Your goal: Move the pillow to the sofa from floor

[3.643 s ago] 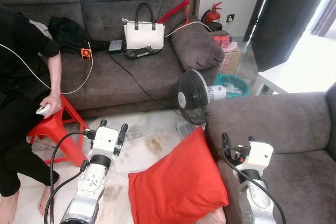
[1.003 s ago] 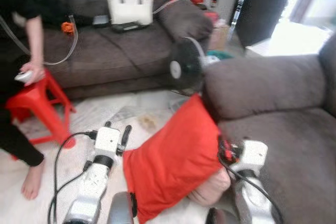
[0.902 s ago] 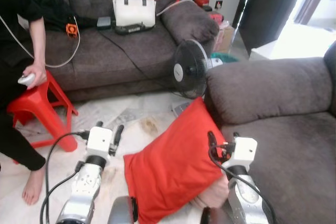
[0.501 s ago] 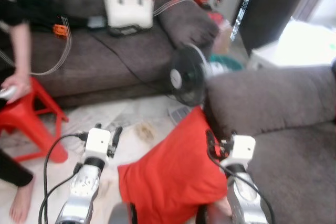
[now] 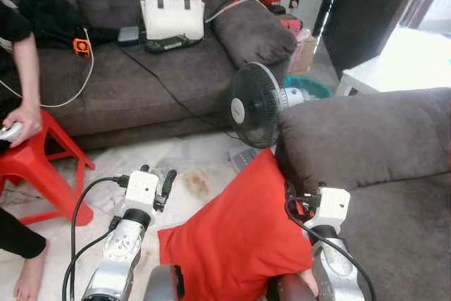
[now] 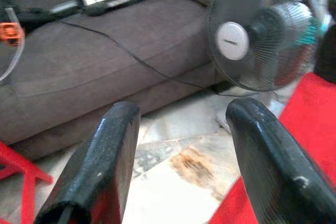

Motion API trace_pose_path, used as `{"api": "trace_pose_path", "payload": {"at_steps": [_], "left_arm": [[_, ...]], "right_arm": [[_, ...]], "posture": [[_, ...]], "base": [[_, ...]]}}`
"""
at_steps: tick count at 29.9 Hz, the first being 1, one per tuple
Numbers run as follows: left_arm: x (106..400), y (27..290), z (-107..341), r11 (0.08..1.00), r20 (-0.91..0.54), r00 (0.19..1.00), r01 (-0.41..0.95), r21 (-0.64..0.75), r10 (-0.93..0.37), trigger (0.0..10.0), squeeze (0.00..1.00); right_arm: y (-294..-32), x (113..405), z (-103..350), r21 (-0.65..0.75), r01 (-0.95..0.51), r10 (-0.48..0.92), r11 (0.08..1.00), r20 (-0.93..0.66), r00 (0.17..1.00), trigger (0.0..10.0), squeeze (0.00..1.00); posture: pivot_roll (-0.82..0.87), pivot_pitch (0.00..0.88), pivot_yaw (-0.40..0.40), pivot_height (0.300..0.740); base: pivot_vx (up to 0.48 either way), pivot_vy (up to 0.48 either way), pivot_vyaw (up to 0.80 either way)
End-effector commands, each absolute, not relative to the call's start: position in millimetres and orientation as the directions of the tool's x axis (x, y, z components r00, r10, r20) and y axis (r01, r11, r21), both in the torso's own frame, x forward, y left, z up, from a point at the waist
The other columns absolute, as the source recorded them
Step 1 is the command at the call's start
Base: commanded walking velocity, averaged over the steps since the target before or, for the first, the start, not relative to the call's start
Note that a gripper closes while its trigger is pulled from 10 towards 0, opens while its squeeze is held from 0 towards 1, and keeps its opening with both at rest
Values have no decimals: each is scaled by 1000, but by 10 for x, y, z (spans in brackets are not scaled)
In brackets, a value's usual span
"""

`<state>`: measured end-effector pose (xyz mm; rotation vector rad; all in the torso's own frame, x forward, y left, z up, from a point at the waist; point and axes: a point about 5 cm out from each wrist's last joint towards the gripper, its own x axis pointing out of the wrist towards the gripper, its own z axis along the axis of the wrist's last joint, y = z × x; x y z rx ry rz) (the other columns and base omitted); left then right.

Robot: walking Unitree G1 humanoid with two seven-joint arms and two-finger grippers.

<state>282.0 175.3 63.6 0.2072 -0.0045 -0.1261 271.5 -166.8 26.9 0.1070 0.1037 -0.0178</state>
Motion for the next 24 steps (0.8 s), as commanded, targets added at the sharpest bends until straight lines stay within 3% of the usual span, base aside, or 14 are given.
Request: {"api": "trace_pose_path", "payload": {"at_steps": [1,6,24], "left_arm": [[2838,1688,656,968,-7,988,150,200,-152,10000,0],[2835,1685,649,968,-12,988,154,198,-155,10000,0],[2841,1672,645,966,-14,987,159,202,-159,10000,0]], "right_arm": [[-1733,2686,216,105,51,-36,993,-136,990,10000,0],[-1732,2685,216,104,49,-34,993,-136,990,10000,0],[-1716,2697,200,84,21,-8,996,-150,989,10000,0]], "posture": [[102,17,-38,596],[101,16,-39,596],[99,7,-36,596]], "base": [[0,0,-725],[0,0,-638],[0,0,0]]}}
